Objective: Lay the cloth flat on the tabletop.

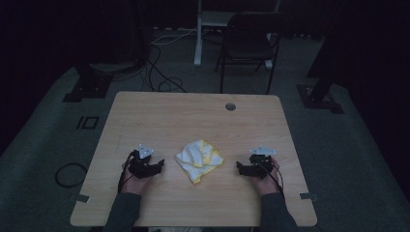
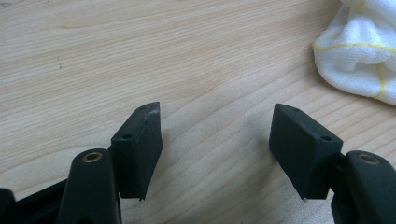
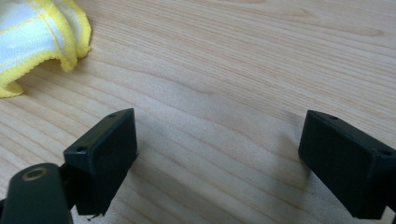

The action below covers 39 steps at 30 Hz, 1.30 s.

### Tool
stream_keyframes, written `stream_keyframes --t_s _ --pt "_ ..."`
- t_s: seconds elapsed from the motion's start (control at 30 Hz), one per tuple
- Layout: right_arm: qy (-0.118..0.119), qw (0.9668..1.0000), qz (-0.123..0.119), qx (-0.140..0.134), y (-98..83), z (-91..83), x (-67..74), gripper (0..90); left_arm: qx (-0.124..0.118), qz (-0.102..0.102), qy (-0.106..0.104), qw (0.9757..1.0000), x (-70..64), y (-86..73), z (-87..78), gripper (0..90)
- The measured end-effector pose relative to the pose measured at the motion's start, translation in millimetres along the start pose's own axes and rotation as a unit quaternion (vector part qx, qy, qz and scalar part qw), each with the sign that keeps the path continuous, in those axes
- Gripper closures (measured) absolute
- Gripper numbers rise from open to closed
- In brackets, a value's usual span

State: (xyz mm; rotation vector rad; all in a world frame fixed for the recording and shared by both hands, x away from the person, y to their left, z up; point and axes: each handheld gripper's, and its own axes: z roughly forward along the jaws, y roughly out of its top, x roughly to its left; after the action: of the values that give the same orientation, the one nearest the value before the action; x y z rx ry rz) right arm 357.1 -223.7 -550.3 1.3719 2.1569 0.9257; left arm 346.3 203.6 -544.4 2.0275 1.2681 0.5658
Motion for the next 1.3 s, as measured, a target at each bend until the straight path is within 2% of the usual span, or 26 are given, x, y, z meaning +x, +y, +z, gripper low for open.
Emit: stream_keyframes --t_s 0.47,0.8,1.07,1.3 --pt "0.0 1.0 0.0 0.0 0.0 0.0 0.0 11.3 -0.001 0.003 -0.004 1.0 -1.3 1.6 0.8 41.2" --pt "0.0 1.0 0.0 0.0 0.0 0.0 0.0 11.3 0.013 0.002 -0.004 0.9999 -0.8 4.6 -1.8 46.6" --pt "0.0 1.0 0.0 0.0 0.0 0.0 0.0 11.3 -0.006 0.001 -0.025 0.9997 -5.7 12.6 -14.8 47.2" --pt "0.0 1.0 0.001 0.0 -0.1 -0.1 0.1 11.4 -0.009 0.019 -0.038 0.999 -14.9 20.4 -22.6 47.1"
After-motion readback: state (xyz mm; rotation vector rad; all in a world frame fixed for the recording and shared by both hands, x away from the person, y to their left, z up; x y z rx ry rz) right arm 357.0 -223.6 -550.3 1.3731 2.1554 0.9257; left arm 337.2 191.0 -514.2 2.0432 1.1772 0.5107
